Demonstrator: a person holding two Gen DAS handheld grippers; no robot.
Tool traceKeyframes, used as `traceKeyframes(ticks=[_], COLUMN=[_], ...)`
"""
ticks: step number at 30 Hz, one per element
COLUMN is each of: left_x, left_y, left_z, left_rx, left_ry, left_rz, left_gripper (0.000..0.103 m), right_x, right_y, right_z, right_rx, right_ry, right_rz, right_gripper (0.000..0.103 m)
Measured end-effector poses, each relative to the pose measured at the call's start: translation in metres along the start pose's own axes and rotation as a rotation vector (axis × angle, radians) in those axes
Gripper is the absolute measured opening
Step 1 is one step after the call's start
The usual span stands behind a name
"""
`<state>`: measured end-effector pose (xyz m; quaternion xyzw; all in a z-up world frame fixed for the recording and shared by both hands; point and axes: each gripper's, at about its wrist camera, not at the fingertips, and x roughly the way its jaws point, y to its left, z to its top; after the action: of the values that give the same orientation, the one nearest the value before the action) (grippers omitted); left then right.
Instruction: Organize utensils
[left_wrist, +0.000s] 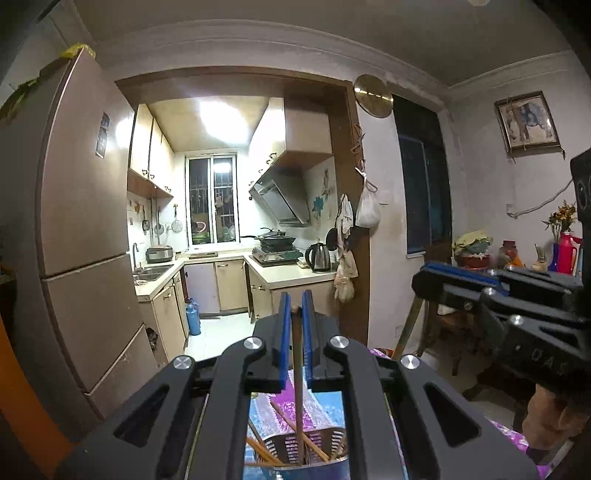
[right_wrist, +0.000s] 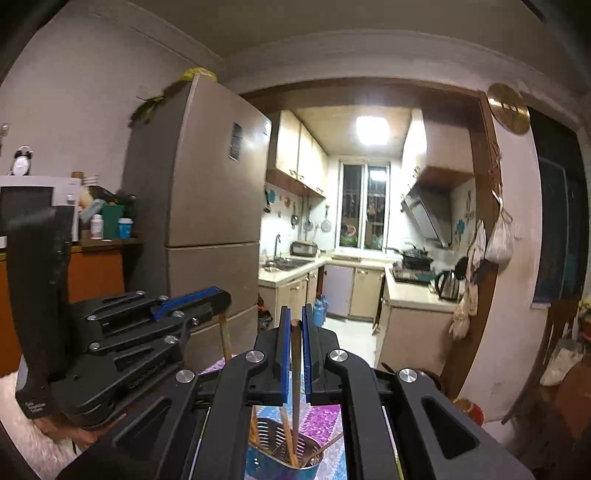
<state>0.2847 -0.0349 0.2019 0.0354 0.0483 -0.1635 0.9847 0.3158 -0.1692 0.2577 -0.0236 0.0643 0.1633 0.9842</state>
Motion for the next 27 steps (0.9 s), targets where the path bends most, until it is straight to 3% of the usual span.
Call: traceKeyframes(ticks=[10, 17, 24, 27], left_x=[0.055, 0.082, 0.081, 0.075], left_y=[0.019, 0.022, 0.034, 0.035], left_z=[-0.052, -0.091, -0.096, -0.093], left_rx=[-0.03, -0.024, -0.041, -0.014], left_ry=[0.081, 0.196, 0.259, 0.236], left_rz=[0.028, 0.051, 0.055, 0.082], left_gripper=[0.005, 0.005, 0.006, 0.006], right_x=[0.069, 0.092, 0.095, 0.088], right_y=[-0.011, -0.004, -0.008, -0.008], right_z=[-0.042, -0.071, -0.082, -0.083], right_rx=[0.061, 0.064, 0.096, 0.09], right_ry=[0.112, 0.203, 0.255, 0.252], right_rz=[-0.015, -0.02, -0.039, -0.039], right_gripper=[0.007, 0.007, 0.019, 0.019])
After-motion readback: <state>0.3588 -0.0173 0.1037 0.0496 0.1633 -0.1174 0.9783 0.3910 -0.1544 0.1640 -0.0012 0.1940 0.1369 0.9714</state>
